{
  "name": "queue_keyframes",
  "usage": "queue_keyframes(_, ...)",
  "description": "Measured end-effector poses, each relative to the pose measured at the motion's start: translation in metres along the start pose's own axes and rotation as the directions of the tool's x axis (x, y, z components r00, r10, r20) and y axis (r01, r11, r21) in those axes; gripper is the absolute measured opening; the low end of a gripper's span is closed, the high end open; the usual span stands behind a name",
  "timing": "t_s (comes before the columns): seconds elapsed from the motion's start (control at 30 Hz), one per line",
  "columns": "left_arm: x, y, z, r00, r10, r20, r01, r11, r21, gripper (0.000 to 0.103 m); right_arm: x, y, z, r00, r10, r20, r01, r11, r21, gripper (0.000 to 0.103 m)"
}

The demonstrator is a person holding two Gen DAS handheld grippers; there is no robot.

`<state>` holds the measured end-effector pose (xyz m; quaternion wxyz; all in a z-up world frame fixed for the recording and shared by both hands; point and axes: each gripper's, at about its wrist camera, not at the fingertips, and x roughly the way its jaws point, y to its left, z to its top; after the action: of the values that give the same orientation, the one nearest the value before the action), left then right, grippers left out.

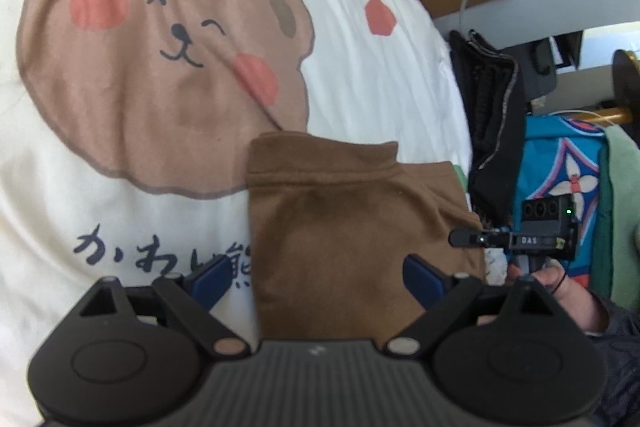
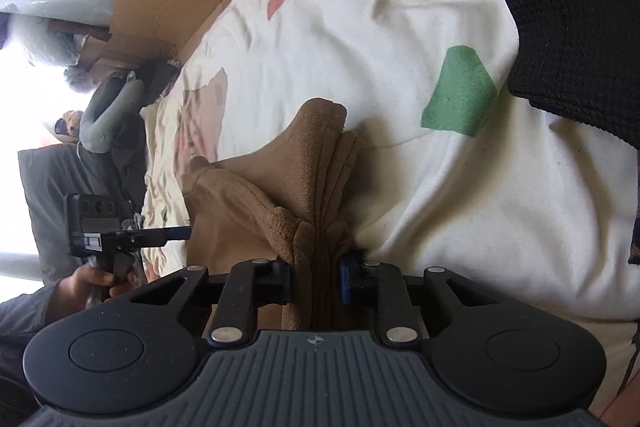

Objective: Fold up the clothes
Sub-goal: 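Grasp the folded shirt's edge with the left tool while the right tool holds it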

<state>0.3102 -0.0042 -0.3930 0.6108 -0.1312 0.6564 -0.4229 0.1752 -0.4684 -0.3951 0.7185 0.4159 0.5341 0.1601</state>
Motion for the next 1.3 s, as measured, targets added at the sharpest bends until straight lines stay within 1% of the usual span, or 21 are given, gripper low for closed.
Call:
queue_keyframes(0.07, 0.000, 0.008, -0.002, 0.999, -0.046, -0.002, 0.046, 0.998, -0.045, 0.092, 0.000, -0.002, 0.000, 1.000, 0.007, 0.004, -0.007, 1.000, 0.016, 0.021)
queue_keyframes(0.2, 0.002, 0.016, -0.007, 0.993, -0.111, -0.032, 0.107, 0.989, -0.098, 0.086, 0.002, -0.004, 0.000, 1.000, 0.003, 0.004, -0.003, 1.000, 0.030, 0.021)
queue_keyframes(0.27, 0.007, 0.018, -0.010, 0.990, -0.133, -0.051, 0.127, 0.985, -0.120, 0.081, 0.003, -0.005, 0.000, 1.000, 0.001, 0.004, -0.001, 0.999, 0.033, 0.021)
queue_keyframes(0.33, 0.011, 0.018, -0.012, 0.987, -0.150, -0.061, 0.141, 0.981, -0.132, 0.079, 0.004, -0.006, 0.000, 1.000, 0.005, 0.007, -0.005, 0.999, 0.040, 0.021)
queue_keyframes(0.4, 0.015, 0.020, -0.012, 0.985, -0.164, -0.055, 0.155, 0.978, -0.142, 0.078, 0.004, -0.005, -0.001, 1.000, 0.010, 0.013, -0.010, 0.999, 0.036, 0.021)
queue_keyframes(0.53, 0.018, 0.026, -0.011, 0.979, -0.205, -0.012, 0.201, 0.966, -0.166, 0.075, 0.004, -0.007, -0.002, 1.000, 0.019, 0.019, -0.019, 0.999, 0.041, 0.021)
queue_keyframes(0.6, 0.019, 0.027, -0.010, 0.979, -0.204, 0.000, 0.201, 0.965, -0.168, 0.068, 0.004, -0.007, -0.002, 1.000, 0.023, 0.021, -0.024, 0.999, 0.043, 0.021)
queue_keyframes(0.63, 0.018, 0.027, -0.009, 0.980, -0.198, 0.006, 0.196, 0.967, -0.164, 0.056, 0.004, -0.007, -0.002, 0.999, 0.025, 0.022, -0.026, 0.999, 0.045, 0.021)
queue_keyframes(0.67, 0.017, 0.027, -0.008, 0.982, -0.189, 0.012, 0.188, 0.969, -0.157, 0.034, 0.003, -0.008, -0.002, 0.999, 0.028, 0.023, -0.029, 0.998, 0.048, 0.021)
queue_keyframes(0.73, 0.014, 0.026, -0.005, 0.985, -0.170, 0.028, 0.173, 0.975, -0.141, 0.013, 0.003, -0.008, -0.003, 0.999, 0.026, 0.024, -0.027, 0.998, 0.052, 0.021)
queue_keyframes(0.8, 0.014, 0.024, -0.001, 0.986, -0.164, 0.040, 0.168, 0.978, -0.122, 0.013, 0.003, -0.006, -0.004, 0.999, 0.018, 0.027, -0.020, 0.999, 0.049, 0.021)
queue_keyframes(0.83, 0.016, 0.023, 0.001, 0.985, -0.166, 0.038, 0.170, 0.979, -0.117, 0.014, 0.004, -0.006, -0.004, 1.000, 0.011, 0.027, -0.013, 0.999, 0.048, 0.024)
queue_keyframes(0.87, 0.019, 0.022, 0.002, 0.986, -0.165, 0.033, 0.168, 0.979, -0.113, 0.016, 0.004, -0.006, -0.004, 1.000, 0.004, 0.027, -0.006, 0.999, 0.047, 0.026)
queue_keyframes(0.9, 0.021, 0.021, 0.003, 0.987, -0.161, 0.028, 0.163, 0.980, -0.112, 0.021, 0.005, -0.006, -0.004, 1.000, -0.002, 0.027, 0.001, 0.999, 0.046, 0.027)
queue_keyframes(0.93, 0.022, 0.022, 0.003, 0.987, -0.158, 0.023, 0.160, 0.981, -0.113, 0.029, 0.006, -0.006, -0.005, 1.000, -0.006, 0.028, 0.005, 0.999, 0.047, 0.028)
queue_keyframes(0.97, 0.023, 0.022, 0.003, 0.988, -0.155, 0.017, 0.156, 0.981, -0.113, 0.034, 0.007, -0.007, -0.005, 1.000, -0.008, 0.027, 0.007, 0.999, 0.049, 0.029)
queue_keyframes(1.0, 0.023, 0.022, 0.002, 0.987, -0.159, 0.012, 0.159, 0.981, -0.114, 0.037, 0.008, -0.008, -0.005, 1.000, -0.007, 0.026, 0.005, 0.999, 0.049, 0.030)
queue_keyframes(1.07, 0.024, 0.022, -0.002, 0.984, -0.179, 0.000, 0.178, 0.977, -0.117, 0.045, 0.010, -0.010, -0.005, 1.000, -0.003, 0.025, 0.001, 0.999, 0.049, 0.032)
queue_keyframes(1.13, 0.026, 0.024, -0.007, 0.981, -0.192, -0.004, 0.191, 0.974, -0.123, 0.045, 0.012, -0.012, -0.005, 1.000, 0.005, 0.025, -0.006, 0.999, 0.053, 0.036)
queue_keyframes(1.2, 0.029, 0.025, -0.009, 0.980, -0.200, 0.002, 0.199, 0.972, -0.126, 0.045, 0.015, -0.014, -0.004, 0.999, 0.018, 0.026, -0.019, 0.998, 0.059, 0.035)
queue_keyframes(1.3, 0.033, 0.027, -0.007, 0.979, -0.206, 0.007, 0.205, 0.970, -0.132, 0.037, 0.016, -0.015, -0.003, 0.999, 0.036, 0.032, -0.038, 0.997, 0.068, 0.035)
